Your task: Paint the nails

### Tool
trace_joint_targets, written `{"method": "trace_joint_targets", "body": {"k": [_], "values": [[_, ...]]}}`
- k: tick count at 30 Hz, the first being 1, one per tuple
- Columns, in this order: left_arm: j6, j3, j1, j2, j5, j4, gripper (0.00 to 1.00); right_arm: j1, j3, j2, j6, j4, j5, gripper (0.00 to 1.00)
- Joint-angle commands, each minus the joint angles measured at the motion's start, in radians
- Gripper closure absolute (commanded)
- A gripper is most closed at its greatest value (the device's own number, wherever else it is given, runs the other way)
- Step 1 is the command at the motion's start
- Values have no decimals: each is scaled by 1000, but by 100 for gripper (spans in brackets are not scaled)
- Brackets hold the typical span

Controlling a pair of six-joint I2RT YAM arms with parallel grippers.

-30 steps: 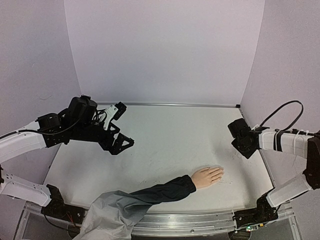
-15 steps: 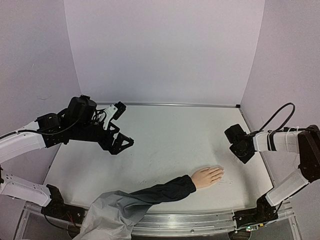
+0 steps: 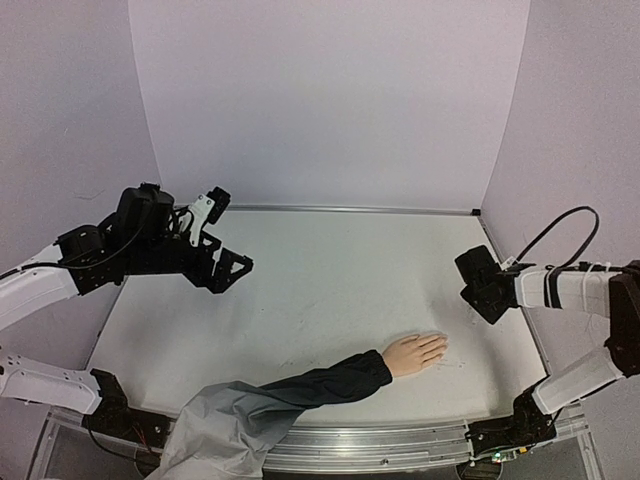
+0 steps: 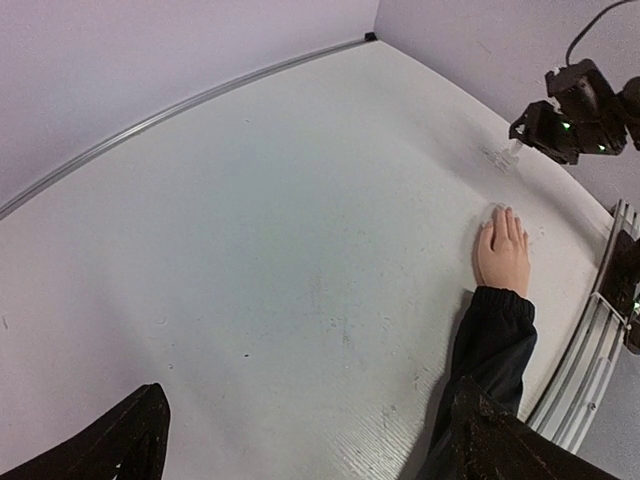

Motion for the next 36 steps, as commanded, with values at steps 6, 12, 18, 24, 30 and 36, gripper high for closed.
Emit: {"method": "trace_joint_targets", "body": {"k": [6,12,18,24,30,36], "values": [[-16,-2,260,-199,-164,64,0,-4,3,-358,-518,103,-176,28],[-34,-35,489,-331,-191,126,0,-4,64,-662,-842,161,-397,2],[-33,-36,557,-369,-117,165,0,-2,138,-811,-1000,104,-437,2],[-26,0,558,-377,-48,180,0,-2,147,-826,-981,89,-376,2],[-29,37,558,-373,-26,188,1,-3,187,-844,-974,80,-324,2],[-15,20,558,-368,-4,210,0,-2,161,-853,-965,87,-333,2]]}}
